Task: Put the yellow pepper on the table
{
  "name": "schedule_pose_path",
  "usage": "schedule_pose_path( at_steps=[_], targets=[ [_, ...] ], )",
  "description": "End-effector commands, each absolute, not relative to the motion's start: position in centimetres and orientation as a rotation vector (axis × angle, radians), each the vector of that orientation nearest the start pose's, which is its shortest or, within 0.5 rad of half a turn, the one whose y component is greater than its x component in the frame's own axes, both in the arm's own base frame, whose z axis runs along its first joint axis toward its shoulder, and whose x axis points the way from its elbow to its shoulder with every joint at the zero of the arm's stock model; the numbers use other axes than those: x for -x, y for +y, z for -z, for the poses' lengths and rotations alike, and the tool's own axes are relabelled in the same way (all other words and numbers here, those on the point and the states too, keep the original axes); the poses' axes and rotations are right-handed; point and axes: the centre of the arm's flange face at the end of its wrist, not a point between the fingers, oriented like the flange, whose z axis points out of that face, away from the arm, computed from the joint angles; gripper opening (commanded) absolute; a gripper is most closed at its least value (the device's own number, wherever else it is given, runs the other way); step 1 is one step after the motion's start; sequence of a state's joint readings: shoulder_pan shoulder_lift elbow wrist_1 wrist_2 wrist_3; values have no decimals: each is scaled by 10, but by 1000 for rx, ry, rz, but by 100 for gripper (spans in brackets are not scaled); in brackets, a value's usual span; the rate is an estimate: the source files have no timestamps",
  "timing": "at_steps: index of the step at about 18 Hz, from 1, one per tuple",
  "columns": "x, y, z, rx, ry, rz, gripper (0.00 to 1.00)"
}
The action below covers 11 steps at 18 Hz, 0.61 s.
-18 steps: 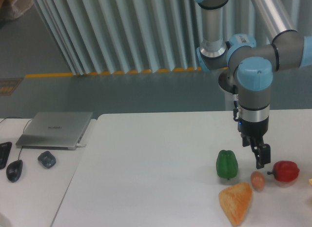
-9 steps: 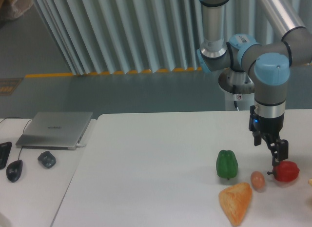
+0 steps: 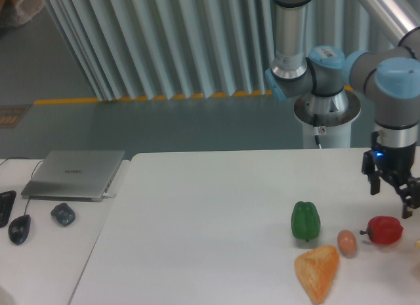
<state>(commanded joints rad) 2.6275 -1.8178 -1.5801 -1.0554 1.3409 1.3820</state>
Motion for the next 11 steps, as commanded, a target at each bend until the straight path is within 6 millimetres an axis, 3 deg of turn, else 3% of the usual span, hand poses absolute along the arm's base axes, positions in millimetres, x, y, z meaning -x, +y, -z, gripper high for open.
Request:
schedule_pose_path(
  at_steps=[4,7,11],
  targets=[
    [472,416,-416,2785,543,-286,100],
    [482,403,-415,2762,733,-319,100],
    [495,384,-410,2775,1155,-392,100]
  ],
)
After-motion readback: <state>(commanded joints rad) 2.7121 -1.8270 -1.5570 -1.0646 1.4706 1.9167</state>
